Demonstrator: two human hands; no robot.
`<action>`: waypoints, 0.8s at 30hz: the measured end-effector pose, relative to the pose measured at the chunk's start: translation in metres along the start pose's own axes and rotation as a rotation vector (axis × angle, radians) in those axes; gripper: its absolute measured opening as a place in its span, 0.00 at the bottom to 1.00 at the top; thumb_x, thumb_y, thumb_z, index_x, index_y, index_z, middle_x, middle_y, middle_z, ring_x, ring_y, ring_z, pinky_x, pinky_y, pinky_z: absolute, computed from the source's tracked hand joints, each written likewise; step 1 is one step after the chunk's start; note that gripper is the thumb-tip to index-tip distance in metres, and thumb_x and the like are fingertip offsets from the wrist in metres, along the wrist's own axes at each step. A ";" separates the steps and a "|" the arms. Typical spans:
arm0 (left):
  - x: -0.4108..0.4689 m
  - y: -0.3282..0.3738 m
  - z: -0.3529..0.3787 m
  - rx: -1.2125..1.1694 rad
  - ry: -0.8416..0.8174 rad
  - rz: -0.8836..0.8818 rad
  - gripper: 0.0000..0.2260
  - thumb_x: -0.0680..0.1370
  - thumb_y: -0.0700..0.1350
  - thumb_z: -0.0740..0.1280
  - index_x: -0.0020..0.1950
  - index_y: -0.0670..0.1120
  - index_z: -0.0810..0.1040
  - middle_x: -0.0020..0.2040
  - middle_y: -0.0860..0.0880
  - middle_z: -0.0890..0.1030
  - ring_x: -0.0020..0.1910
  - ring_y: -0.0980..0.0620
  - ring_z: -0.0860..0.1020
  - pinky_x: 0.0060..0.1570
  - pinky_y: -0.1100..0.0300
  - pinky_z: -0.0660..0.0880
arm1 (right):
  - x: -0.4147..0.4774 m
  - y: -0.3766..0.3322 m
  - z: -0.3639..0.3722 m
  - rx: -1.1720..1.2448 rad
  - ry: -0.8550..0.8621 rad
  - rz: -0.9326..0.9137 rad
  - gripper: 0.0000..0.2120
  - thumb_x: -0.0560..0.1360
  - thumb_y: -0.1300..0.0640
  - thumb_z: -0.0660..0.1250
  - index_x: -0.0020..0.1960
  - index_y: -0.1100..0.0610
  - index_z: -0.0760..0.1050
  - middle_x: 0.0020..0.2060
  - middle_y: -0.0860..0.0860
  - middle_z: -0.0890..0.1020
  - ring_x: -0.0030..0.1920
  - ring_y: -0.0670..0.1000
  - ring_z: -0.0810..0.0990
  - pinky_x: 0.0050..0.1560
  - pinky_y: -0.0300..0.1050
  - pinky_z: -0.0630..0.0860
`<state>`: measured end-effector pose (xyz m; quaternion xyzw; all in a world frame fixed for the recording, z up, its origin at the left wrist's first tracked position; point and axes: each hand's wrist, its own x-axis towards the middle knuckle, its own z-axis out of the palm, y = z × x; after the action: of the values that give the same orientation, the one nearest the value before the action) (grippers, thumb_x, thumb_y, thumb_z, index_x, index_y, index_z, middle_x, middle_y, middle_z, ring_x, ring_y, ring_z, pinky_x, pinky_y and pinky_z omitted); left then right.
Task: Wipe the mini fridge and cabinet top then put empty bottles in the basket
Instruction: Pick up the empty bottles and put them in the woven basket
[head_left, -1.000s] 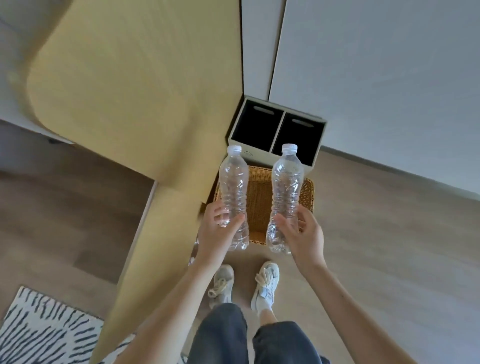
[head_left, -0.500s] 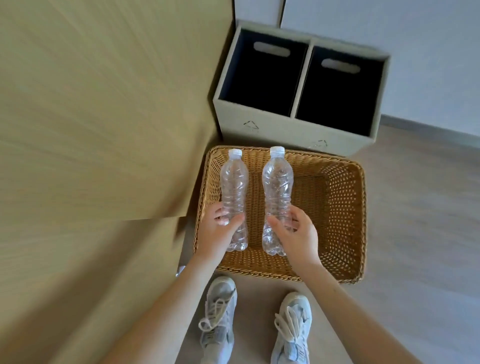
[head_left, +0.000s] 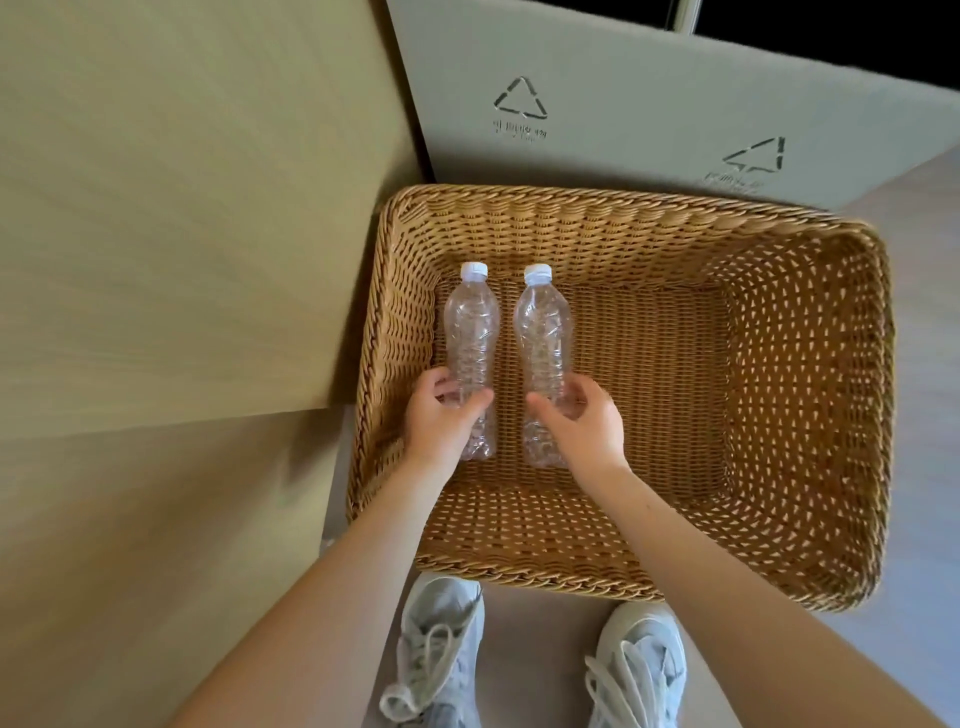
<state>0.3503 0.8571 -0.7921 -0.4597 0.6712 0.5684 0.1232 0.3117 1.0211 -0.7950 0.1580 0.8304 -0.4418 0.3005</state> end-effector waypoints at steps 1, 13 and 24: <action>0.001 -0.002 0.003 0.006 0.007 0.003 0.29 0.72 0.45 0.77 0.70 0.46 0.70 0.61 0.50 0.77 0.53 0.54 0.78 0.37 0.68 0.78 | 0.002 0.001 0.003 -0.011 -0.007 0.005 0.35 0.73 0.41 0.73 0.74 0.54 0.68 0.59 0.50 0.77 0.50 0.45 0.77 0.40 0.30 0.69; 0.009 0.000 0.026 0.083 0.021 0.051 0.27 0.73 0.48 0.76 0.69 0.47 0.71 0.59 0.53 0.76 0.55 0.53 0.77 0.51 0.61 0.74 | 0.014 0.002 0.016 -0.151 -0.009 0.008 0.39 0.78 0.43 0.68 0.81 0.56 0.55 0.69 0.56 0.71 0.64 0.55 0.75 0.62 0.47 0.75; 0.005 0.003 0.025 0.233 0.003 0.056 0.32 0.75 0.50 0.74 0.76 0.45 0.66 0.70 0.47 0.75 0.68 0.48 0.74 0.68 0.53 0.71 | 0.009 -0.009 0.013 -0.601 -0.068 -0.077 0.37 0.82 0.37 0.51 0.82 0.58 0.46 0.78 0.58 0.61 0.75 0.61 0.60 0.72 0.53 0.62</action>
<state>0.3363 0.8762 -0.8011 -0.4244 0.7453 0.4891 0.1587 0.3044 1.0056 -0.8009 0.0156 0.9187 -0.1926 0.3444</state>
